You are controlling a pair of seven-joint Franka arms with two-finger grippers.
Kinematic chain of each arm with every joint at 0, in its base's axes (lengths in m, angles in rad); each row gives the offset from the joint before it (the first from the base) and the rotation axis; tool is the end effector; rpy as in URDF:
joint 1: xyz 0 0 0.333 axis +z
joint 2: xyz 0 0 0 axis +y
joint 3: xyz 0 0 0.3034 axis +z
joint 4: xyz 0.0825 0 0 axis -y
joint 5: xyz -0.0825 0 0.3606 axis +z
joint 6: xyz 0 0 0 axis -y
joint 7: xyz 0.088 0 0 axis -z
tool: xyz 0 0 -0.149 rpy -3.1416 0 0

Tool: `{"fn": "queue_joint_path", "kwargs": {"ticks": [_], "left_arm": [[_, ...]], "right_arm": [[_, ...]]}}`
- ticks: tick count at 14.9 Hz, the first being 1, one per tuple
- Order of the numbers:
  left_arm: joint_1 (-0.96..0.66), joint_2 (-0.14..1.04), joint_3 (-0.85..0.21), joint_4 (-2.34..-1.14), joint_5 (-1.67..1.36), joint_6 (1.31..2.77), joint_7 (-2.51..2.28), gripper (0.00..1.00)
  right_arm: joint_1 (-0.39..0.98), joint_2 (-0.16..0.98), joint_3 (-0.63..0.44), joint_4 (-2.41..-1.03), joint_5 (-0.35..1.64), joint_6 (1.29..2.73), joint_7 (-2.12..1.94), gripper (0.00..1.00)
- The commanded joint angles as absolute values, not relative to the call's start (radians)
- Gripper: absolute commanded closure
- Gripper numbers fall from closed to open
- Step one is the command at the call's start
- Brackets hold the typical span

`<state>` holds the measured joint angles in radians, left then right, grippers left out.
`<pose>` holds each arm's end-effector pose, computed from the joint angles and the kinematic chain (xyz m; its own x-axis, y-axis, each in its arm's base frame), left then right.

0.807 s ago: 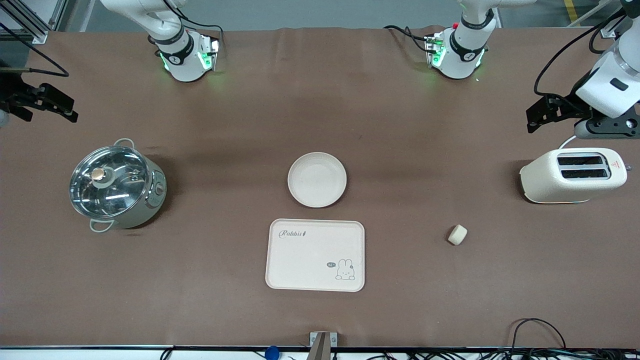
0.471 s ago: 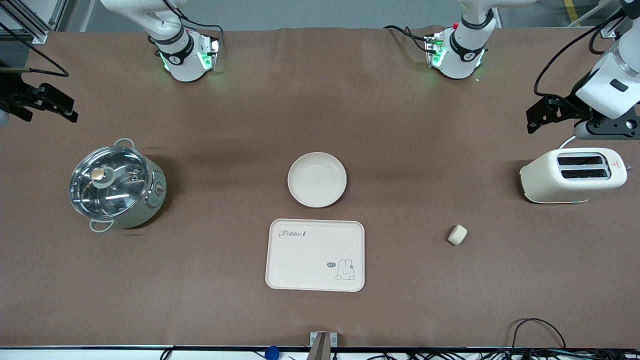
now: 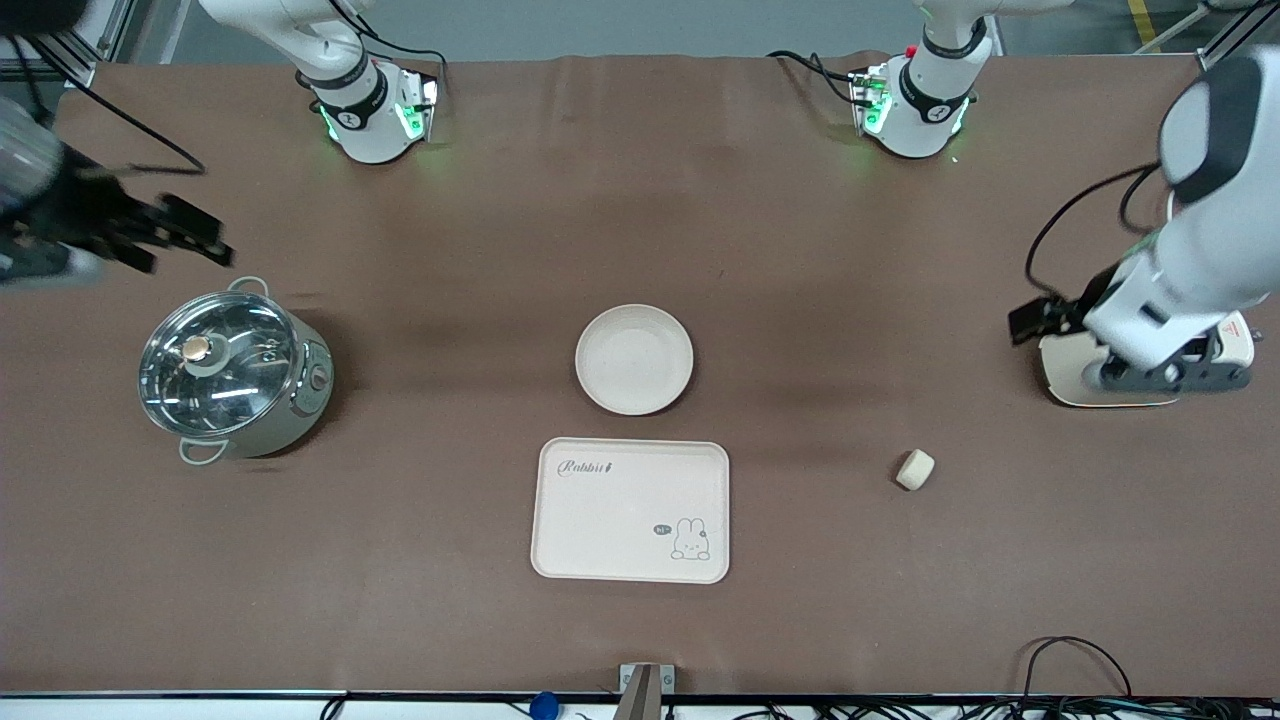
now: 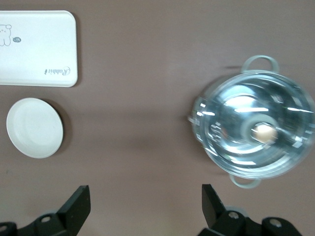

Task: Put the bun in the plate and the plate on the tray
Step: 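Reach the left gripper toward the bun while the right gripper reaches the plate, then grasp the white bun with the left gripper while the right gripper grips the plate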

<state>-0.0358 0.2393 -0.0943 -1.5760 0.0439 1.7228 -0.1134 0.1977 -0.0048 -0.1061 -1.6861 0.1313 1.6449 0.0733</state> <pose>0.5919 -0.0674 0.4450 0.9958 -0.0222 -0.0884 -0.0250 -0.9992 -0.0305 0.5273 0.0670 0.5281 0.9989 0.0092 -0.0465 0.0032 -0.9918 -0.1276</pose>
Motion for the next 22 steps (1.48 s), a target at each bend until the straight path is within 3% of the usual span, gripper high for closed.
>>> {"fn": "queue_joint_path", "kwargs": {"ticks": [1, 5, 9, 12, 16, 18, 22], "left_arm": [[-0.037, 0.339, -0.097, -1.581, 0.044, 1.852, -0.144, 0.0], [-0.04, 0.468, -0.097, -1.618, 0.044, 2.052, -0.181, 0.0], [-0.058, 0.601, -0.1, -1.618, 0.044, 2.204, -0.181, 0.0], [-0.08, 0.667, -0.1, -1.617, 0.043, 2.264, -0.181, 0.0], [-0.083, 0.709, -0.097, -1.615, 0.046, 2.29, -0.179, 0.06], [-0.084, 0.732, -0.095, -1.609, 0.046, 2.321, -0.175, 0.11], [-0.083, 0.767, -0.094, -1.609, 0.046, 2.394, -0.164, 0.12]], "right_arm": [[0.314, 0.116, -0.112, -1.706, 0.146, 1.748, 0.182, 0.0], [0.435, 0.27, -0.112, -1.713, 0.248, 1.931, 0.271, 0.0], [0.601, 0.348, -0.112, -1.903, 0.267, 2.305, 0.354, 0.0], [0.687, 0.441, -0.11, -1.953, 0.325, 2.514, 0.357, 0.0], [0.775, 0.552, -0.112, -1.954, 0.4, 2.647, 0.354, 0.0], [0.791, 0.566, -0.112, -1.956, 0.4, 2.658, 0.353, 0.0], [0.805, 0.577, -0.112, -1.991, 0.402, 2.706, 0.353, 0.0]]}}
